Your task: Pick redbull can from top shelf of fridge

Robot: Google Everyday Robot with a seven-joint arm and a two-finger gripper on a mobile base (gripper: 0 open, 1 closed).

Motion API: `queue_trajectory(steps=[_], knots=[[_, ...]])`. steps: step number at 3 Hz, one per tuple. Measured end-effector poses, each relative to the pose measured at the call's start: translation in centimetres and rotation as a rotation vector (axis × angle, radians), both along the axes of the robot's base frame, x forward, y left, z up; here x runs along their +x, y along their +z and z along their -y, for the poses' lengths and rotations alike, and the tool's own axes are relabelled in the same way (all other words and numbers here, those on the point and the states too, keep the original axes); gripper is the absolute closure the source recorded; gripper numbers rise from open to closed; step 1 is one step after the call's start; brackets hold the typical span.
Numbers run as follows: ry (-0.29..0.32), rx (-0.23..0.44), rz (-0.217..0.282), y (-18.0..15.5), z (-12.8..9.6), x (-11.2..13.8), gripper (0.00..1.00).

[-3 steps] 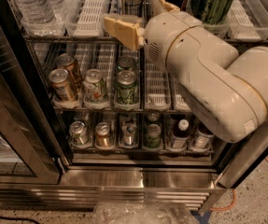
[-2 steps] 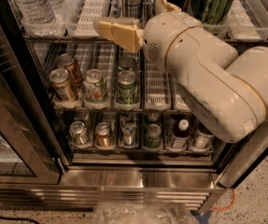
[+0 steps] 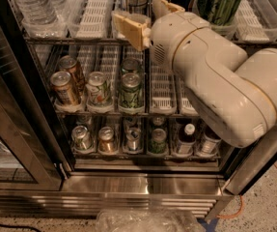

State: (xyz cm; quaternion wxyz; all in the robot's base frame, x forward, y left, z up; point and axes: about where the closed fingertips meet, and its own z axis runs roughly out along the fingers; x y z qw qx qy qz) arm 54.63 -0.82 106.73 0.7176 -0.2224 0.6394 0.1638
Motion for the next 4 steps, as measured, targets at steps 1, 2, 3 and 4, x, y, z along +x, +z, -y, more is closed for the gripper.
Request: queue_trajectory(steps=[1, 2, 3, 4], knots=[[0.000, -0.001, 0.000, 0.0, 0.0, 0.0, 0.36], [0.002, -0.009, 0.003, 0.1, -0.2, 0.1, 0.41], [0.002, -0.025, 0.005, 0.0, -0.2, 0.9, 0.35], [0.001, -0.032, -0.010, -0.5, 0.0, 2.5, 0.21]])
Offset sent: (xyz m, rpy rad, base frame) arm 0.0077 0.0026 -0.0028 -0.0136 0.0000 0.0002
